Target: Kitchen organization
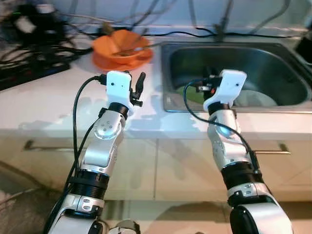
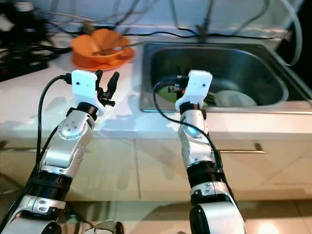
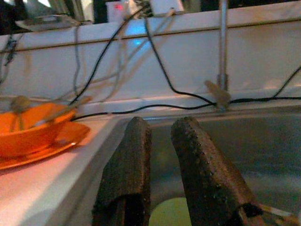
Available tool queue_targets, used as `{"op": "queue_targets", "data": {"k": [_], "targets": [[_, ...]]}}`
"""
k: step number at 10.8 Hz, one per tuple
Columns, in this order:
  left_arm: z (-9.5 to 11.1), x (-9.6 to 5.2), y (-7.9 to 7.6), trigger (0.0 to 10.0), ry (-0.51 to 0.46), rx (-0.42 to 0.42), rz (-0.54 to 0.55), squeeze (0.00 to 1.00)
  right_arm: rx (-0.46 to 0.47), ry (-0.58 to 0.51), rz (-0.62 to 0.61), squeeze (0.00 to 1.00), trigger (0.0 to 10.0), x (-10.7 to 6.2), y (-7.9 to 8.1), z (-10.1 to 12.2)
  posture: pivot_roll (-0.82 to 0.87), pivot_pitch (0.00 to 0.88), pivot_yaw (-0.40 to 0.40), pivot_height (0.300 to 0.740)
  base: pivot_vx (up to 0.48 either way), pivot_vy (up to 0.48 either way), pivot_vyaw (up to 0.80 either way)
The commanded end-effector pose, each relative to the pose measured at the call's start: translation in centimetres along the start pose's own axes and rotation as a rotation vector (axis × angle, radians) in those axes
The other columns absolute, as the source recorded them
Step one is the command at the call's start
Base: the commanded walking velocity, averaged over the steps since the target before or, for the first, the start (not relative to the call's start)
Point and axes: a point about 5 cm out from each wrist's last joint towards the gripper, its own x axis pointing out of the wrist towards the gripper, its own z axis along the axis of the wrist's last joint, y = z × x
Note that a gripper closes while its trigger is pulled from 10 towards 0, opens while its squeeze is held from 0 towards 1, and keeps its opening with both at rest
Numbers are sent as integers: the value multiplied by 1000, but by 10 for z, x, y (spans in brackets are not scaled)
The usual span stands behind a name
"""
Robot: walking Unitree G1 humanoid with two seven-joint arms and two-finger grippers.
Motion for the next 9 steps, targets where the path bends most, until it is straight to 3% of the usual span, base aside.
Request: {"op": "queue_targets", "data": {"k": [1, 4, 9], "targets": [[1, 1, 2, 10000, -2, 0, 14, 0, 1, -8, 3, 0, 10000, 1, 2, 4, 90, 36, 33, 740, 0, 0, 0], [2, 1, 3, 10000, -8, -22, 35, 0, -2, 3, -17, 0, 10000, 2, -3, 4, 89, 46, 30, 740, 0, 0, 0], [3, 1, 7, 10000, -13, -19, 54, 0, -28, 14, 4, 0, 10000, 2, -1, 3, 94, 48, 24, 740, 0, 0, 455]]}}
